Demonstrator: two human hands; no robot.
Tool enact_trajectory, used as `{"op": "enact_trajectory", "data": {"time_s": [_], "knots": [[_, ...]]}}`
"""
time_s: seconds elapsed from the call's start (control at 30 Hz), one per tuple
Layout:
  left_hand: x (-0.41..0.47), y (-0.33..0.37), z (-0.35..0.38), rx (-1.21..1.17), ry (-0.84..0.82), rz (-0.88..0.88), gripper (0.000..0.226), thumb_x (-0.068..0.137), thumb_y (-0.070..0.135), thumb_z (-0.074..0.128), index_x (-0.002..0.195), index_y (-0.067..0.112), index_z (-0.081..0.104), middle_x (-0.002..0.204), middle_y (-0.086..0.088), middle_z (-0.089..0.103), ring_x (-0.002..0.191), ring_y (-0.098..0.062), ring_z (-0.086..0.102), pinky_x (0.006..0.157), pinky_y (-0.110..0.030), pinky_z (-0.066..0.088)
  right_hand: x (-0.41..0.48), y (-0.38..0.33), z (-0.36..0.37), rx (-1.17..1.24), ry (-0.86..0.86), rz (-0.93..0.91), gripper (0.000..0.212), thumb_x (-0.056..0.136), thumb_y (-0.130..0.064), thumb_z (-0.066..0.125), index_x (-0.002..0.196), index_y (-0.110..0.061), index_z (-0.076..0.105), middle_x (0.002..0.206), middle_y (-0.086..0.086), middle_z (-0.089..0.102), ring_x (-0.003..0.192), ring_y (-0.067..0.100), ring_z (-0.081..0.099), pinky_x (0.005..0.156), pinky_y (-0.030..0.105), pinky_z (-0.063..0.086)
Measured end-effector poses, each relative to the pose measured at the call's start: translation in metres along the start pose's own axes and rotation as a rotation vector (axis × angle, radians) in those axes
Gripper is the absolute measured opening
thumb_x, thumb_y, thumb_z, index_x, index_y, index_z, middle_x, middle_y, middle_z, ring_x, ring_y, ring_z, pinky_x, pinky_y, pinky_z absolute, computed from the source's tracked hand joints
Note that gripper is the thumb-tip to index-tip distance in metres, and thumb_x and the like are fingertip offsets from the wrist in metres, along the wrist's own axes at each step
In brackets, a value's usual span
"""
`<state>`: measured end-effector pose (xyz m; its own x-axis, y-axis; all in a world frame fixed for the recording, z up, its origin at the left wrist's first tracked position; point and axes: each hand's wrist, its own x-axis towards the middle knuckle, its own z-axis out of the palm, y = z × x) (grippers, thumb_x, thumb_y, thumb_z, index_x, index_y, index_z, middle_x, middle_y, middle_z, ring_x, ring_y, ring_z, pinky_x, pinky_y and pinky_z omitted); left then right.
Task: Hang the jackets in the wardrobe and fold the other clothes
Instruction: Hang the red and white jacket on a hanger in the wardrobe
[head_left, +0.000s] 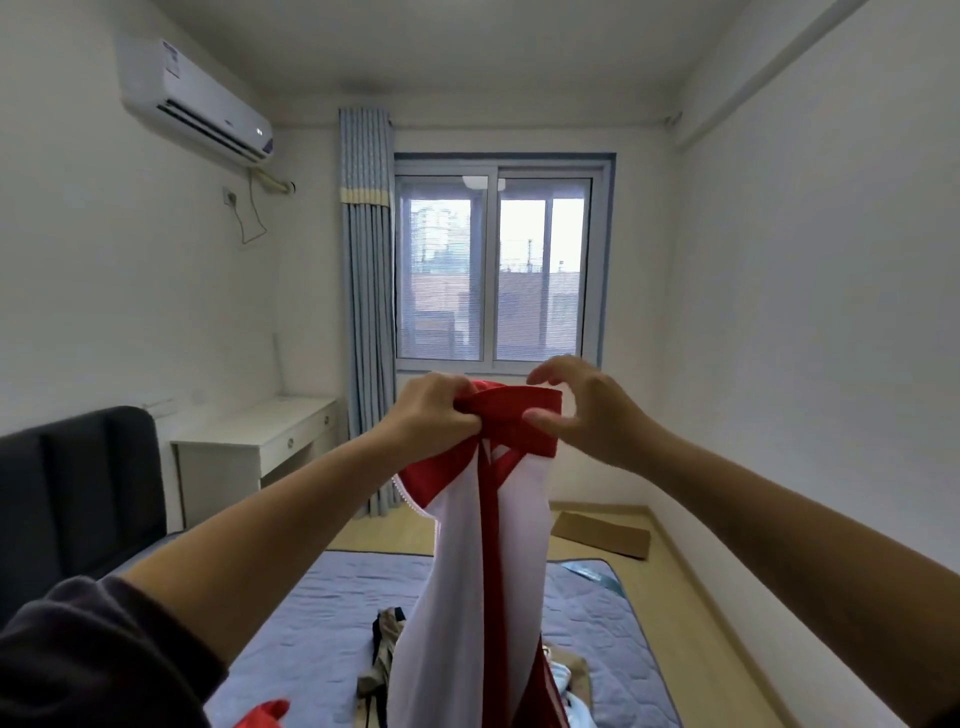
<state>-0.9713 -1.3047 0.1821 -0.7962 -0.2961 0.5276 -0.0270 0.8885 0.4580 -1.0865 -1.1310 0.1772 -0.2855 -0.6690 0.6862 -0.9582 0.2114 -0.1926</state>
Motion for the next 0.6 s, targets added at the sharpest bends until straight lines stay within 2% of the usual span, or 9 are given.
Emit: {"op": "enact_trajectory", "data": {"time_s": [0.07, 0.1, 0.17, 0.23, 0.3, 0.37, 0.47, 0.53, 0.6], "knots": [[0.003, 0.004, 0.0, -0.055, -0.015, -0.059, 0.038, 0.077, 0.017, 0.064, 0.111, 0.026, 0.051, 0.092, -0.002, 0.063, 0.078, -0.014, 0.058, 0.055, -0.019, 0.04, 0.0, -0.005, 0.008, -0.088, -0.095, -0.054, 0.056, 0.08, -0.034, 0.072, 0.129, -0.017, 0.051, 0.111, 0.003, 0.064, 0.1, 0.021, 0.06, 0.091, 0.04, 0.048], [0.005, 0.005, -0.002, -0.067, -0.061, -0.108, 0.051, 0.076, 0.017, 0.065, 0.123, 0.025, 0.046, 0.1, -0.005, 0.063, 0.081, -0.016, 0.059, 0.056, -0.019, 0.042, 0.001, -0.007, 0.012, -0.121, -0.106, -0.068, 0.055, 0.081, -0.034, 0.072, 0.129, -0.018, 0.052, 0.11, 0.003, 0.066, 0.1, 0.021, 0.062, 0.093, 0.043, 0.046], [0.006, 0.005, -0.007, -0.096, -0.225, -0.263, 0.061, 0.077, 0.017, 0.068, 0.133, 0.017, 0.044, 0.104, -0.009, 0.062, 0.083, -0.02, 0.062, 0.061, -0.024, 0.051, 0.004, -0.007, 0.017, -0.194, -0.044, -0.129, 0.027, 0.086, -0.03, 0.068, 0.109, -0.016, 0.065, 0.094, -0.001, 0.07, 0.088, 0.018, 0.064, 0.092, 0.046, 0.042], [0.004, 0.001, -0.013, -0.172, -0.391, -0.426, 0.042, 0.077, 0.018, 0.068, 0.117, 0.01, 0.061, 0.097, -0.01, 0.068, 0.083, -0.023, 0.067, 0.074, -0.035, 0.058, 0.008, -0.008, 0.019, -0.241, 0.029, -0.176, 0.014, 0.089, -0.027, 0.065, 0.086, -0.014, 0.069, 0.076, -0.005, 0.067, 0.076, 0.014, 0.059, 0.09, 0.046, 0.037], [0.0, -0.004, -0.014, -0.261, -0.455, -0.472, 0.02, 0.078, 0.019, 0.067, 0.098, 0.016, 0.069, 0.093, -0.009, 0.071, 0.084, -0.024, 0.069, 0.079, -0.037, 0.058, 0.01, -0.008, 0.022, -0.245, 0.044, -0.194, 0.016, 0.089, -0.024, 0.064, 0.079, -0.013, 0.068, 0.071, -0.009, 0.06, 0.076, 0.013, 0.055, 0.093, 0.044, 0.033], [-0.003, -0.008, -0.011, -0.273, -0.427, -0.429, 0.011, 0.08, 0.022, 0.065, 0.09, 0.022, 0.068, 0.091, -0.007, 0.071, 0.082, -0.022, 0.068, 0.074, -0.032, 0.058, 0.014, -0.009, 0.022, -0.253, 0.02, -0.183, 0.014, 0.091, -0.022, 0.061, 0.082, -0.013, 0.068, 0.079, -0.009, 0.06, 0.087, 0.015, 0.056, 0.099, 0.043, 0.027], [-0.008, -0.011, -0.01, -0.087, -0.3, -0.244, 0.012, 0.083, 0.03, 0.061, 0.09, 0.024, 0.069, 0.086, 0.002, 0.067, 0.074, -0.014, 0.064, 0.062, -0.02, 0.05, 0.016, -0.013, 0.026, -0.326, -0.011, -0.095, 0.018, 0.092, -0.027, 0.055, 0.091, -0.019, 0.07, 0.107, -0.005, 0.057, 0.11, 0.017, 0.048, 0.103, 0.042, 0.02], [-0.011, -0.012, -0.009, 0.005, -0.228, -0.161, 0.017, 0.085, 0.032, 0.059, 0.091, 0.021, 0.071, 0.081, 0.004, 0.063, 0.068, -0.01, 0.06, 0.052, -0.014, 0.044, 0.013, -0.013, 0.035, -0.414, 0.064, -0.072, 0.022, 0.093, -0.034, 0.055, 0.093, -0.019, 0.072, 0.107, -0.001, 0.054, 0.105, 0.018, 0.047, 0.094, 0.037, 0.024], [-0.012, -0.012, -0.009, -0.089, -0.234, -0.246, 0.017, 0.085, 0.033, 0.059, 0.087, 0.021, 0.07, 0.075, 0.002, 0.067, 0.063, -0.01, 0.062, 0.051, -0.012, 0.046, 0.011, -0.014, 0.038, -0.468, 0.145, -0.023, 0.028, 0.093, -0.037, 0.055, 0.094, -0.016, 0.073, 0.097, 0.003, 0.053, 0.089, 0.017, 0.047, 0.08, 0.031, 0.025]]}}
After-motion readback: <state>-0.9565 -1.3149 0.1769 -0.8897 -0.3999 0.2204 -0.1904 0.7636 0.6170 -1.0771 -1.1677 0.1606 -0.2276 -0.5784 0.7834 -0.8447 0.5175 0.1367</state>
